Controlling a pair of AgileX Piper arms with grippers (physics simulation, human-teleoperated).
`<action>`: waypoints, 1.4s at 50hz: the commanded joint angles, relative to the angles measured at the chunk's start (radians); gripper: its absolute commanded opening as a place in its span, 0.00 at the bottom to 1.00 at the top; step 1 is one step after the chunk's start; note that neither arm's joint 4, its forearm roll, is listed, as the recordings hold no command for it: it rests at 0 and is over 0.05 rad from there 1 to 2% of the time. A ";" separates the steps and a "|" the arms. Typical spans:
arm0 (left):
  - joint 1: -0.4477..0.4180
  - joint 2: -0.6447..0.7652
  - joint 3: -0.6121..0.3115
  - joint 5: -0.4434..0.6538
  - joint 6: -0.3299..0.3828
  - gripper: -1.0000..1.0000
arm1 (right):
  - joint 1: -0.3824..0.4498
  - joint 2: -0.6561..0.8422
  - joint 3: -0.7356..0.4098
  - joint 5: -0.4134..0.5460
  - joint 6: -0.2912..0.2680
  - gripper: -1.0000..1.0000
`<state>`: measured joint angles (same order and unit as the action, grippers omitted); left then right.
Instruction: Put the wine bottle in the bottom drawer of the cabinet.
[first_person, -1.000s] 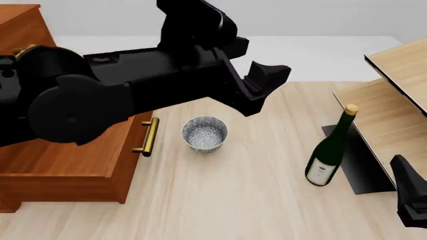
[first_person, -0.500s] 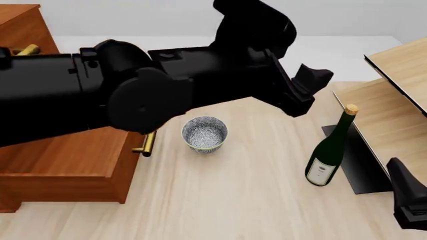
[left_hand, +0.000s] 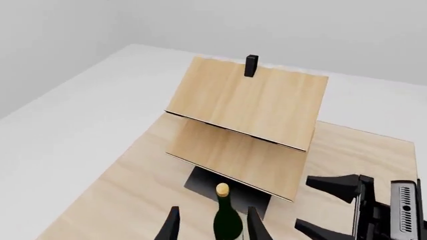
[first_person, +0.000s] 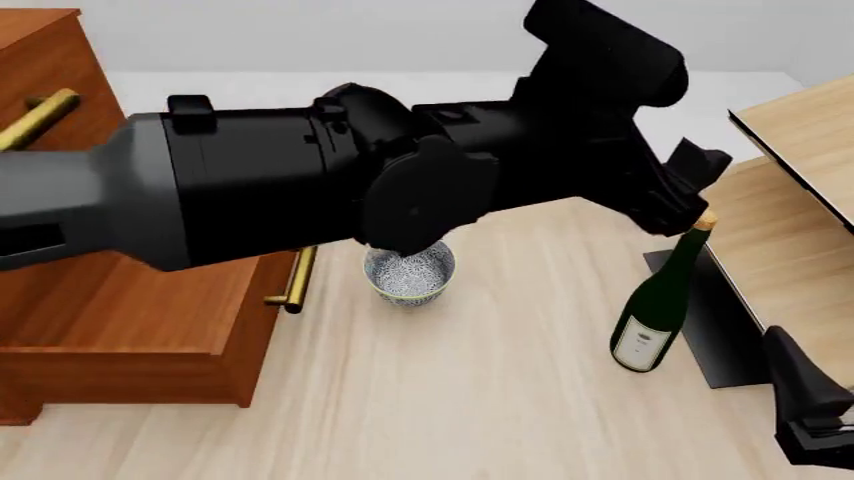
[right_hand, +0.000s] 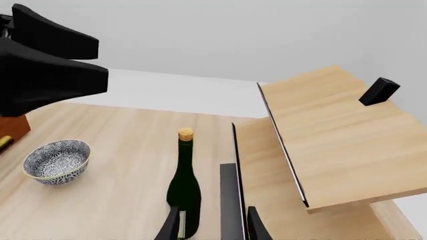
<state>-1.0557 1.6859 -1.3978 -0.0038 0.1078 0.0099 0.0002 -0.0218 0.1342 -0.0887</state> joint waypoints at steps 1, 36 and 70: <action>-0.006 0.081 -0.091 0.018 0.005 1.00 | 0.002 0.000 0.013 0.000 0.001 1.00; -0.032 0.293 -0.294 0.143 0.029 1.00 | 0.022 0.000 0.022 0.022 0.004 1.00; -0.002 0.383 -0.333 0.112 0.005 1.00 | 0.024 0.001 0.021 0.036 0.008 1.00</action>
<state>-1.0599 2.0482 -1.7269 0.1196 0.1218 0.0336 0.0006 -0.0005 0.1665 -0.0813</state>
